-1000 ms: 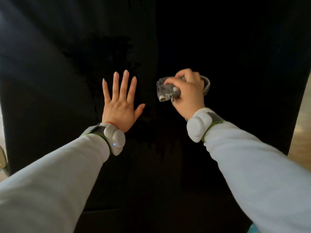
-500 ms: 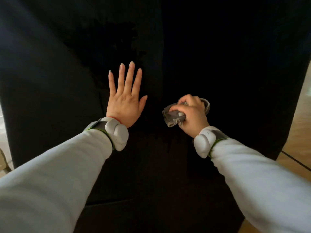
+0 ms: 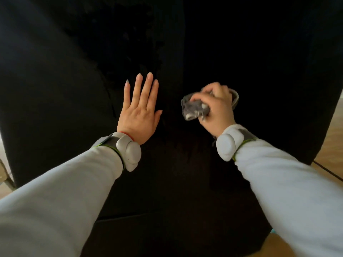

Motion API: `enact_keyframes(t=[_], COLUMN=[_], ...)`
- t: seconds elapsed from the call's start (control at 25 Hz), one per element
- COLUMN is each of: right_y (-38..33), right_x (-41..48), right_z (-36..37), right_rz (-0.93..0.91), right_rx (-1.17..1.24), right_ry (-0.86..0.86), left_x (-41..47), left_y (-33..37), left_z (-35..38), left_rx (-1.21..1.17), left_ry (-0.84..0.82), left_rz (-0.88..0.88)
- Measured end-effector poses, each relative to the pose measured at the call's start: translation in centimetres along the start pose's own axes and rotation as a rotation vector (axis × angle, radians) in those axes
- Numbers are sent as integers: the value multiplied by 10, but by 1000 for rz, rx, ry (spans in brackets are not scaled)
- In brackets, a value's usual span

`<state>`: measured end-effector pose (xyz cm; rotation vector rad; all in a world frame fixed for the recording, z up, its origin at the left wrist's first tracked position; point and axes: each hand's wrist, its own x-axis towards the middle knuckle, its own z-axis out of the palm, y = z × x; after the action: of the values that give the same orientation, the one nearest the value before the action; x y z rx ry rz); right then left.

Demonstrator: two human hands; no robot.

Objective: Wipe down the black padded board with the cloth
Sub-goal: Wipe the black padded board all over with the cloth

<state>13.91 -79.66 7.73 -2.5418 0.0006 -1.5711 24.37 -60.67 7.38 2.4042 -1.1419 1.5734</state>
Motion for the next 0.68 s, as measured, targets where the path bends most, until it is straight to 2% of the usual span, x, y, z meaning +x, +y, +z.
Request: enact_keyframes(t=[0.12, 0.2, 0.4, 0.48, 0.68], right_y=[9, 9, -9, -9, 4], right_x=[-51, -61, 18, 25, -37], right_z=[8, 3, -24, -17, 11], right_rz=[-52, -36, 70, 86, 38], right_rx=[-30, -27, -38, -57, 7], right_ry=[-205, -254, 105, 102, -54], left_x=[-4, -16, -23, -22, -23], left_y=[5, 8, 6, 6, 13], left_z=[-4, 0, 9, 10, 7], left_rx=[-74, -51, 12, 8, -44], left_ry=[-7, -37, -66, -65, -48], left_rz=[-2, 53, 72, 68, 31])
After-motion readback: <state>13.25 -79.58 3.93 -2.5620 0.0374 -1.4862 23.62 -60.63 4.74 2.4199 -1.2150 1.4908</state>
